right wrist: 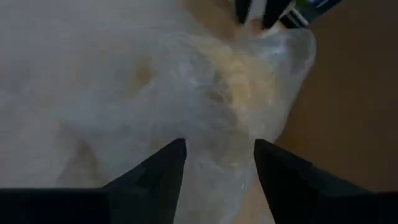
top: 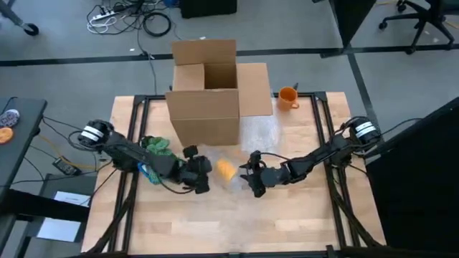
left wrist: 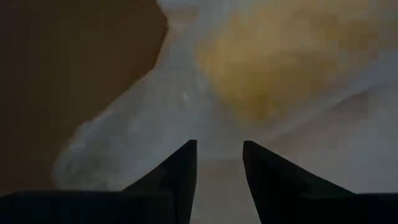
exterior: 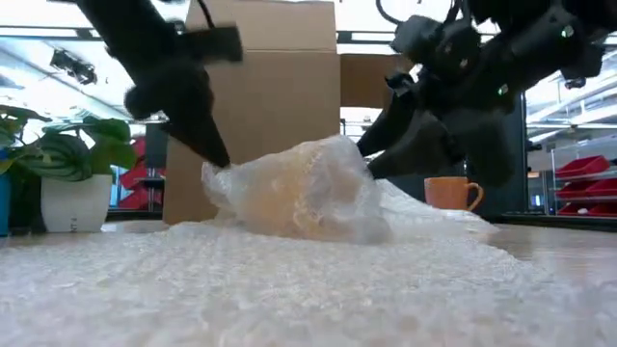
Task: Wrap mug
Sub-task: Wrap the yellow mug with the bubble wrap
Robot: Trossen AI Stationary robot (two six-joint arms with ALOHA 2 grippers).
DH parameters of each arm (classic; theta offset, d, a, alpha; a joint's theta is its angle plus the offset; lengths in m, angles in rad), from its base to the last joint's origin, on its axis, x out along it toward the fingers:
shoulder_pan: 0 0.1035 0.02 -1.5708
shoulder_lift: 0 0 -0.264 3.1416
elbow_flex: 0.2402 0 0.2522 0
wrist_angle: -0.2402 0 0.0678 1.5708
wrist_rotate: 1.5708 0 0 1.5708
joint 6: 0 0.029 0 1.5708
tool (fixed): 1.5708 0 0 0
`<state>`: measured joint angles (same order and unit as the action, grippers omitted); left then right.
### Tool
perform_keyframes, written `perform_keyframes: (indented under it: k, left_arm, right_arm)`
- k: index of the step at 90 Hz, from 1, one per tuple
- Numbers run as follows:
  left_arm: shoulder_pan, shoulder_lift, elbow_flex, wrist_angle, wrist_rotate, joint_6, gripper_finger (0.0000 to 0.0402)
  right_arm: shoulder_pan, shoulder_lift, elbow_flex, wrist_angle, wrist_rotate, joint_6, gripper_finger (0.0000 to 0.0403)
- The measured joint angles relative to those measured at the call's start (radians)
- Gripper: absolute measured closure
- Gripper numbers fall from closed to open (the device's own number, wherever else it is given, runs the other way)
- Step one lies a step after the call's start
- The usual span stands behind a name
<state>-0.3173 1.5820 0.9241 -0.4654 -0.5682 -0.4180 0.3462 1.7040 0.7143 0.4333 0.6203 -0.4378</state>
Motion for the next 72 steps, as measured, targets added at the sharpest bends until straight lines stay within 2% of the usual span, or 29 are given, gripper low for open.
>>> perform_keyframes:
  k: [14,22,37,47,59,72]
  left_arm:
    - [0.054,0.103,0.001,0.159,0.102,0.104,0.0285]
    - [0.073,0.153,0.0,0.215,0.142,0.14,0.0285]
    - [0.086,0.192,-0.001,0.218,0.154,0.138,0.0285]
    - [0.087,0.183,-0.001,0.201,0.151,0.135,0.0285]
    - [0.087,0.179,0.018,0.143,0.147,0.156,0.0285]
    - [0.086,0.179,0.049,0.068,0.142,0.191,0.0285]
  right_arm:
    - [-0.02,0.119,0.02,0.163,0.075,-0.097,0.0227]
    - [-0.024,0.19,0.076,0.193,0.101,-0.146,0.0226]
    - [-0.022,0.29,0.192,0.19,0.187,-0.186,0.0227]
    - [-0.023,0.304,0.216,0.186,0.177,-0.248,0.0237]
    - [-0.019,0.304,0.22,0.191,0.159,-0.305,0.0277]
    - [-0.01,0.304,0.223,0.198,0.17,-0.398,0.0363]
